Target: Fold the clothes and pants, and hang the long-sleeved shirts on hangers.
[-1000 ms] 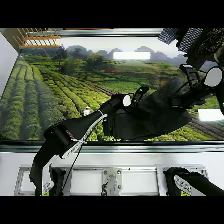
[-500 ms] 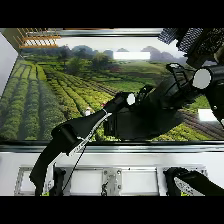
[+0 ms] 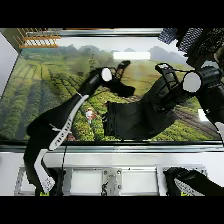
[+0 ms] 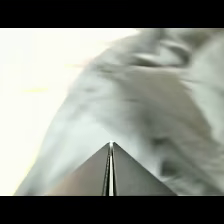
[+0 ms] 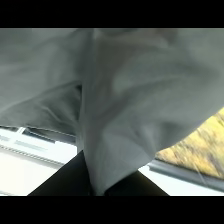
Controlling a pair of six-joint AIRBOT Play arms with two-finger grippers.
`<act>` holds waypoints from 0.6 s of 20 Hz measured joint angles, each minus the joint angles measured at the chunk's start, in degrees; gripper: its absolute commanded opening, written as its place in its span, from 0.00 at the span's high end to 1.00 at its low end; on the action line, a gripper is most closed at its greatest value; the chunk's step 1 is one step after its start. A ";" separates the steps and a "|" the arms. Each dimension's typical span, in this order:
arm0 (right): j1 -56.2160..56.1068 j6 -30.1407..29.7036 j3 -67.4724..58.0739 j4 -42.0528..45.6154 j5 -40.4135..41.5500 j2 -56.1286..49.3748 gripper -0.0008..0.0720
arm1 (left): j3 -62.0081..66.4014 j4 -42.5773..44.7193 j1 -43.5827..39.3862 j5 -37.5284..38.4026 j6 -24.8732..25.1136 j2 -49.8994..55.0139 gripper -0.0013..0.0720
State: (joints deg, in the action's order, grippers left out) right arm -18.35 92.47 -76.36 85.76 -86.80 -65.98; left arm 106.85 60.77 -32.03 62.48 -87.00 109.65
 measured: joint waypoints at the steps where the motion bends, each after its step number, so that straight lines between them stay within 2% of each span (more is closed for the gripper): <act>1: -0.98 0.20 0.00 -0.26 0.85 -0.20 0.96 | -1.64 1.49 2.14 0.20 0.00 -2.29 0.97; 5: -6.45 0.61 0.00 -3.13 5.73 -2.49 0.96 | -8.85 5.22 10.49 0.48 0.00 -11.39 0.97; 8: -12.26 0.61 0.00 -6.60 12.57 -6.62 0.96 | -14.88 6.36 16.46 0.55 0.02 -18.16 0.97; 9: -14.49 0.50 0.00 -8.04 15.47 -8.44 0.85 | -16.90 6.56 18.32 0.50 0.04 -20.41 0.97; 11: -19.71 -1.86 -0.04 -12.00 22.75 -12.96 0.10 | -20.50 6.80 21.57 0.37 0.09 -24.39 0.97; 12: -22.67 -4.13 -0.28 -14.36 26.56 -15.61 0.01 | -22.05 6.97 22.93 0.37 0.11 -26.14 0.97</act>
State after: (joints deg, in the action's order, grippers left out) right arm -41.01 88.33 -76.64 71.40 -60.25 -81.58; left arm 84.79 67.75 -9.10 62.85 -86.89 83.50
